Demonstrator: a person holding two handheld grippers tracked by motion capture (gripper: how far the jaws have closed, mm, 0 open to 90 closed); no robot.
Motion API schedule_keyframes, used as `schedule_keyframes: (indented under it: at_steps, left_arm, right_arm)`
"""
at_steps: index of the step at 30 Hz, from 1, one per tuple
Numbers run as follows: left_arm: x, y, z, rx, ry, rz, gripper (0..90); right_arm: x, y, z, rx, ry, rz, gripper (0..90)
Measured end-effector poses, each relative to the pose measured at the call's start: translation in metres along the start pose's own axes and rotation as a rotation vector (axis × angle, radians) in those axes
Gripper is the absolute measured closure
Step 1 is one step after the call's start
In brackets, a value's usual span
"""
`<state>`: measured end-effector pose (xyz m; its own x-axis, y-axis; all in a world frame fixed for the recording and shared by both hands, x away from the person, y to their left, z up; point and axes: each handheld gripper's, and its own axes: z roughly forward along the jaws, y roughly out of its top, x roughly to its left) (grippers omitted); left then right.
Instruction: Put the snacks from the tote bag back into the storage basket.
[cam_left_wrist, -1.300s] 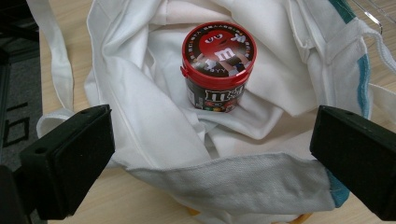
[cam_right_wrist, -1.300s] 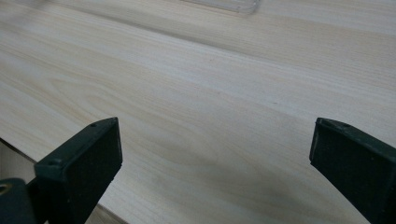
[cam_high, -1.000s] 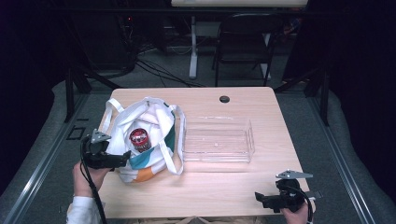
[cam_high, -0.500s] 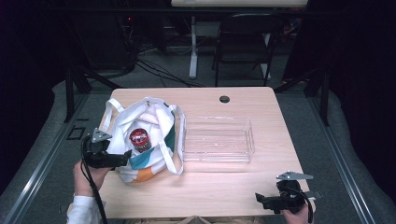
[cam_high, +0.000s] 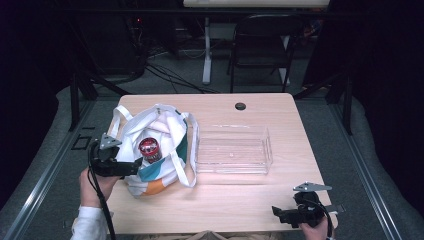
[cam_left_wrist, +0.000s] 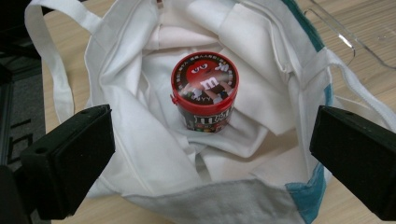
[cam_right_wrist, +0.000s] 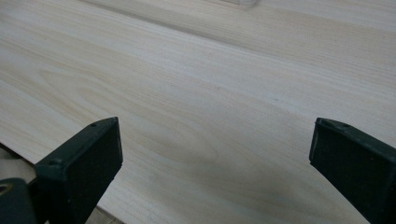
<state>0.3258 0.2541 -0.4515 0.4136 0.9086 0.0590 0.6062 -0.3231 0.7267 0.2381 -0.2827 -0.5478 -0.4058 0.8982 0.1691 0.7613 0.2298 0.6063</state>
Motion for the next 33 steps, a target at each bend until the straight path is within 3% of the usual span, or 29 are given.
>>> schedule_keyframes:
  at_steps: [15, 22, 27, 29, 33]
  left_arm:
    - [-0.007, 0.036, 0.000, -0.015, -0.018, 0.057, 0.5]
    - [-0.007, 0.048, 0.005, 0.017, -0.030, 0.067, 0.7]
    - [-0.006, 0.054, 0.013, 0.043, -0.040, 0.060, 0.9]
    - [-0.004, 0.057, 0.018, 0.048, -0.050, 0.035, 1.0]
    - [0.000, 0.061, 0.026, 0.077, -0.054, 0.024, 1.2]
  right_arm:
    - [0.002, -0.002, -0.001, 0.010, -0.019, 0.001, 2.2]
    - [0.002, -0.002, -0.001, 0.011, -0.021, 0.005, 2.3]
    - [0.002, -0.001, 0.001, 0.017, -0.025, -0.001, 2.2]
    - [0.002, -0.001, 0.001, 0.017, -0.020, -0.002, 2.2]
    - [0.002, -0.001, 0.001, 0.016, -0.018, -0.002, 2.2]
